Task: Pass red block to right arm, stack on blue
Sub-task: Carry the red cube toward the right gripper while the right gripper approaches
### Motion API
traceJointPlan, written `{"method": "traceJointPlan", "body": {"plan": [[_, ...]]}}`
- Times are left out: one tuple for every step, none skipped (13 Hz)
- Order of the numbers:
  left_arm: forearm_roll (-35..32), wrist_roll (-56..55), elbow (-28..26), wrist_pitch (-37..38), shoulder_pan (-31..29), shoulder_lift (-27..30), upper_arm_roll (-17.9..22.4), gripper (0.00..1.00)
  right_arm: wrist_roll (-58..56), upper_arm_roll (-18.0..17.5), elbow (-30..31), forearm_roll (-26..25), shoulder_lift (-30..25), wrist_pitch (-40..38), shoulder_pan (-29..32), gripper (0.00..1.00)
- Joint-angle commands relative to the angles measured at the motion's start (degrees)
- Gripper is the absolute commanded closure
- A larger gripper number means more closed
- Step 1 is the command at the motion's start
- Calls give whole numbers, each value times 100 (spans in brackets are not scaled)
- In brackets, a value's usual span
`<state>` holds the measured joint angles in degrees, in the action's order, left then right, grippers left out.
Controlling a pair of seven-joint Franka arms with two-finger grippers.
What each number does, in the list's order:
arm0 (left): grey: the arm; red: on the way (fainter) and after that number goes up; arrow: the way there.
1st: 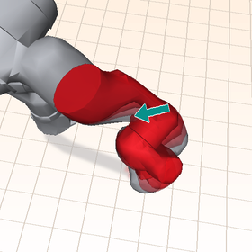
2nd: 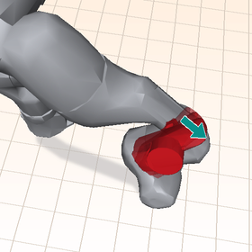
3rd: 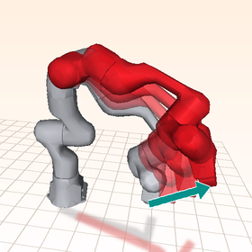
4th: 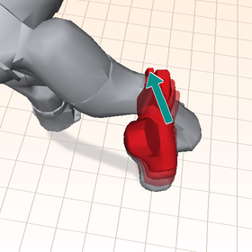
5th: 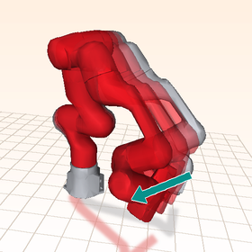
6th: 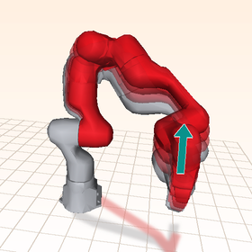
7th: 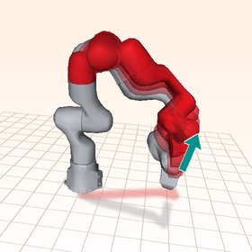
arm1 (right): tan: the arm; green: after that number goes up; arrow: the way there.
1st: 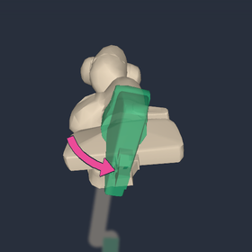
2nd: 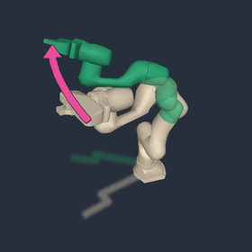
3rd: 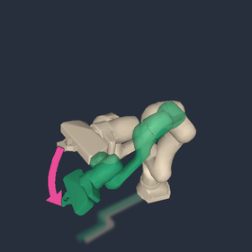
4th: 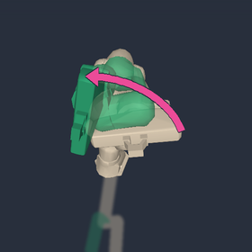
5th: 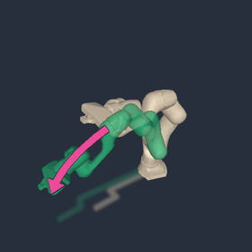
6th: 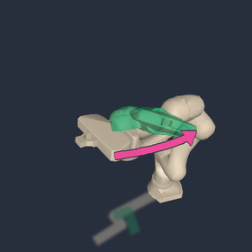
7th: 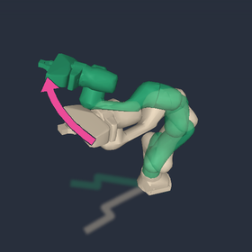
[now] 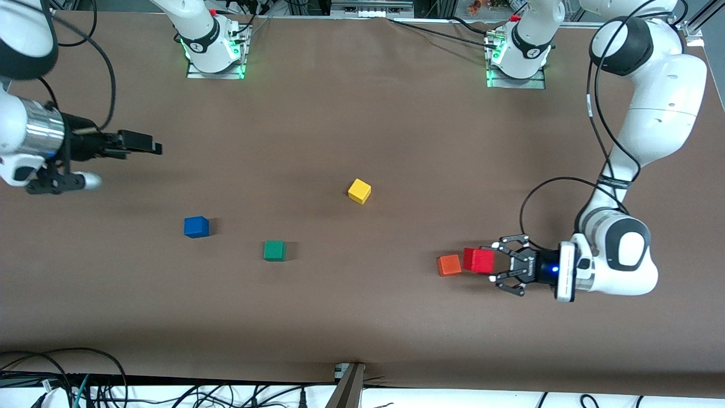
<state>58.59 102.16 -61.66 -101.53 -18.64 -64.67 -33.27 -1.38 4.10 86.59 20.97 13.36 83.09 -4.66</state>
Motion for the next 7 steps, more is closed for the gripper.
{"method": "traceJointPlan", "body": {"plan": [[257,-573,40,-978,315,43,-503,100,-203,12,-107,1053,350,-38,192,0],[284,-740,40,-1488,517,43,-644,100,-370,12,-107,1493,491,-47,211,0],[406,-890,40,-1910,684,43,-828,100,-467,12,-107,1854,657,-38,220,0],[468,-969,31,-2324,842,43,-899,100,-477,3,-107,2240,816,-30,220,0],[512,-1005,40,-2745,1079,51,-952,100,-477,3,-107,2732,1000,-21,211,0],[556,-1005,31,-3159,1316,51,-1005,100,-477,-5,-116,3276,1202,-21,211,0],[661,-1005,48,-3572,1510,51,-1049,100,-477,-14,-125,3812,1395,32,176,0]]}}
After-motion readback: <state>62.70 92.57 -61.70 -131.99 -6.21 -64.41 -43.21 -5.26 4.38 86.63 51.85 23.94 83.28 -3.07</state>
